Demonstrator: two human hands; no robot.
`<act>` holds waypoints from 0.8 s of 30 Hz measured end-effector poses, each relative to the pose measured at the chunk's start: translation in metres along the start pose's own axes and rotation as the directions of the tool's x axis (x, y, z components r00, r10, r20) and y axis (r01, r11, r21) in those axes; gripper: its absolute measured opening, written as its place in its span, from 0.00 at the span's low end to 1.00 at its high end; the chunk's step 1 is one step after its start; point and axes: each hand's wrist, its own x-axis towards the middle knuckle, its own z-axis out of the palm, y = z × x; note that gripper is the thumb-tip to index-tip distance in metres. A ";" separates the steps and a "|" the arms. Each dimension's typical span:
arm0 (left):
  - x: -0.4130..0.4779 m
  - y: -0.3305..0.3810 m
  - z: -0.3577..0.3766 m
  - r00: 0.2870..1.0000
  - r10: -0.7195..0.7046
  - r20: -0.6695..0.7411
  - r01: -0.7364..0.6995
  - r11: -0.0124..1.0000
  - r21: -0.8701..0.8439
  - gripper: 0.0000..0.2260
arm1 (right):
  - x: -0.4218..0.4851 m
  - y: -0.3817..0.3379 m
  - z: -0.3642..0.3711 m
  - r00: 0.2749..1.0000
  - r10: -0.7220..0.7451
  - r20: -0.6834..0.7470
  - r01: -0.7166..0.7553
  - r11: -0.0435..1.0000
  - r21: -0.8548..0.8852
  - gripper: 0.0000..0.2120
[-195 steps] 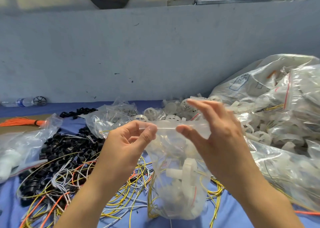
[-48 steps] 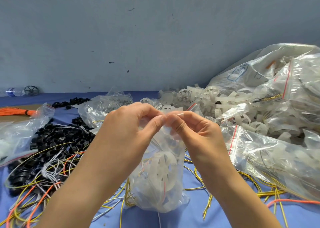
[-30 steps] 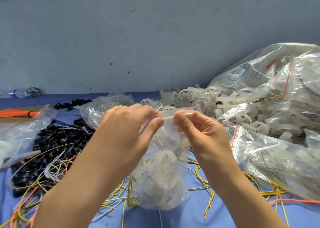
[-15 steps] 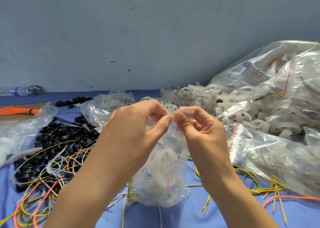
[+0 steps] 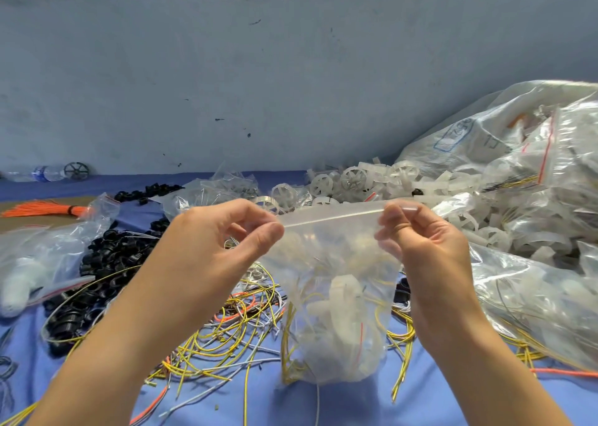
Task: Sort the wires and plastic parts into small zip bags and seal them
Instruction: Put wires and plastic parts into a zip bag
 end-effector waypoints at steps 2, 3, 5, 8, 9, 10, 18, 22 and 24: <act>-0.001 -0.003 0.001 1.000 -0.014 -0.014 0.013 0.997 -0.073 0.09 | 0.001 0.001 -0.002 1.000 0.016 -0.023 -0.016 1.000 0.020 0.12; -0.001 -0.004 0.003 0.999 -0.023 -0.038 0.019 0.995 -0.099 0.09 | 0.001 0.001 -0.002 0.999 0.022 -0.030 -0.022 0.999 0.028 0.13; -0.001 -0.007 0.009 0.992 -0.059 -0.114 0.042 0.988 -0.146 0.07 | 0.002 0.000 -0.003 0.999 0.034 -0.018 -0.033 0.999 0.043 0.14; -0.001 -0.009 0.016 0.975 -0.109 -0.196 0.068 0.976 -0.207 0.05 | 0.002 -0.004 -0.005 0.997 0.033 0.076 -0.037 0.998 0.053 0.06; -0.002 -0.009 0.018 0.973 -0.120 -0.198 0.074 0.972 -0.223 0.06 | 0.002 -0.005 -0.007 0.995 0.006 0.101 -0.007 1.000 0.015 0.05; -0.002 -0.009 0.018 0.973 -0.124 -0.194 0.077 0.970 -0.232 0.06 | 0.003 -0.007 -0.009 0.992 -0.034 0.120 0.042 0.997 -0.062 0.07; -0.003 0.009 0.026 0.985 0.032 -0.167 -0.051 0.993 -0.111 0.06 | -0.002 -0.040 0.009 0.737 -0.472 0.483 0.664 0.377 -0.646 0.17; -0.002 0.014 0.033 0.975 0.087 -0.204 -0.116 0.984 -0.136 0.03 | -0.007 -0.039 0.021 0.709 -0.427 0.561 0.703 0.370 -0.607 0.11; -0.002 0.014 0.037 0.970 0.072 -0.233 -0.115 0.978 -0.173 0.03 | -0.006 -0.037 0.020 0.707 -0.409 0.577 0.707 0.376 -0.599 0.10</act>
